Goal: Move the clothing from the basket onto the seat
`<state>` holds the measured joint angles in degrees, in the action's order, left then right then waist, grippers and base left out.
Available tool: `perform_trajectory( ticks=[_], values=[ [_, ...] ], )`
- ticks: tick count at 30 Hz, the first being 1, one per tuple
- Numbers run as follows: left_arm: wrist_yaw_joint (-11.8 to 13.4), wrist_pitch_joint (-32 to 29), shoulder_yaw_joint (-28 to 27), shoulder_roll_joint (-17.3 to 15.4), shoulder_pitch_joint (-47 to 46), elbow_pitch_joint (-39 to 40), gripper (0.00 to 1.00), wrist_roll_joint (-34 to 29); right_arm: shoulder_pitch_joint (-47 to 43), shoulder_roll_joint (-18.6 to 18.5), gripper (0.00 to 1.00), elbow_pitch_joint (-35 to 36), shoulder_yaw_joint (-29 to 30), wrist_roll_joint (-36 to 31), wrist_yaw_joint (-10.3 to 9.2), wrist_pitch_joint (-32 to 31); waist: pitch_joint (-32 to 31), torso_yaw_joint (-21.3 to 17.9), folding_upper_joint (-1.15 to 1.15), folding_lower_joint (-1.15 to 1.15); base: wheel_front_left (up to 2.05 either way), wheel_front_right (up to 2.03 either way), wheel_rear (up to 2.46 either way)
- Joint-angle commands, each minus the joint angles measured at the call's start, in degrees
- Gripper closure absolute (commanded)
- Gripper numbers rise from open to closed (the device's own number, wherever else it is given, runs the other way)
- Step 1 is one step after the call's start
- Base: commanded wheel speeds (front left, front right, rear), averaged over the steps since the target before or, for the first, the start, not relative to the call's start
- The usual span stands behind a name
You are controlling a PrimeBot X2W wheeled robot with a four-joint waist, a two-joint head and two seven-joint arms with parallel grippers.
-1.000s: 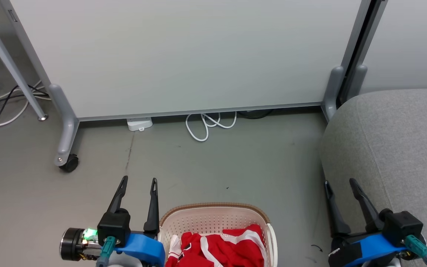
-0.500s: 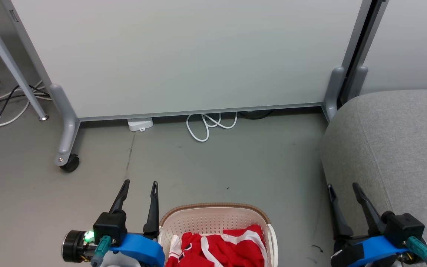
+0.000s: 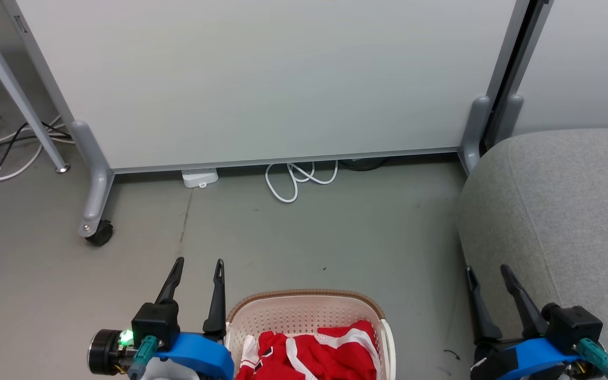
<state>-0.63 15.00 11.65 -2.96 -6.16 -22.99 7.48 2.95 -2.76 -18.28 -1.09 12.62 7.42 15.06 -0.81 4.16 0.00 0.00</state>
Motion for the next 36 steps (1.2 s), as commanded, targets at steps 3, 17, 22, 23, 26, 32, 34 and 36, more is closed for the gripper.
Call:
perform_trajectory(
  ticks=[3, 17, 22, 23, 26, 32, 34, 36],
  values=[
    [0.04, 0.28, -0.32, 0.05, -0.44, 0.01, 0.00, -0.33, -0.02, -0.23, 0.00, -0.12, 0.13, -0.09, 0.13, 0.19, 0.10, -0.04, 0.00, 0.00, 0.00, 0.00, 0.00],
    [-1.70, 0.28, 2.42, 0.01, -6.95, -4.77, 0.00, -3.02, 1.91, -0.23, 0.00, 1.50, 0.15, -1.05, 0.13, 0.18, 4.08, -1.67, 0.00, 0.00, 0.00, 0.00, 0.00],
    [-3.45, 0.27, 5.05, -0.73, -13.15, -9.99, 0.00, -5.36, 4.30, -0.21, 0.00, 2.82, -0.32, -1.88, 0.12, 0.18, 8.87, -3.33, 0.00, 0.00, 0.00, 0.00, 0.00],
    [-3.80, 0.28, 5.46, -0.85, -14.56, -11.03, 0.00, -5.73, 4.97, -0.22, 0.00, 3.15, -0.58, -2.13, 0.12, 0.17, 10.22, -3.78, 0.00, 0.00, 0.00, 0.00, 0.00],
    [-4.63, 0.23, 7.38, -1.36, -18.63, -15.28, 0.00, -7.19, 7.05, -0.21, 0.00, 3.95, -0.87, -2.66, 0.09, 0.15, 13.75, -5.03, 0.00, 0.00, 0.00, 0.00, 0.00],
    [-5.86, 0.23, 11.31, -2.54, -26.57, -24.21, 0.00, -9.66, 11.40, -0.20, 0.00, 5.37, -1.57, -3.31, 0.09, 0.13, 20.66, -7.60, 0.00, 0.00, 0.00, 0.00, 0.00],
    [-6.12, 0.23, 12.73, -3.02, -28.86, -27.23, 0.00, -10.45, 12.69, -0.19, 0.00, 5.75, -1.87, -3.50, 0.09, 0.13, 22.80, -8.37, 0.00, 0.00, 0.00, 0.00, 0.00],
    [-6.43, 0.23, 14.31, -3.41, -31.10, -30.37, 0.00, -11.34, 14.12, -0.19, 0.00, 6.17, -2.28, -3.41, 0.09, 0.12, 24.91, -9.16, 0.00, 0.00, 0.00, 0.00, 0.00]
  ],
)
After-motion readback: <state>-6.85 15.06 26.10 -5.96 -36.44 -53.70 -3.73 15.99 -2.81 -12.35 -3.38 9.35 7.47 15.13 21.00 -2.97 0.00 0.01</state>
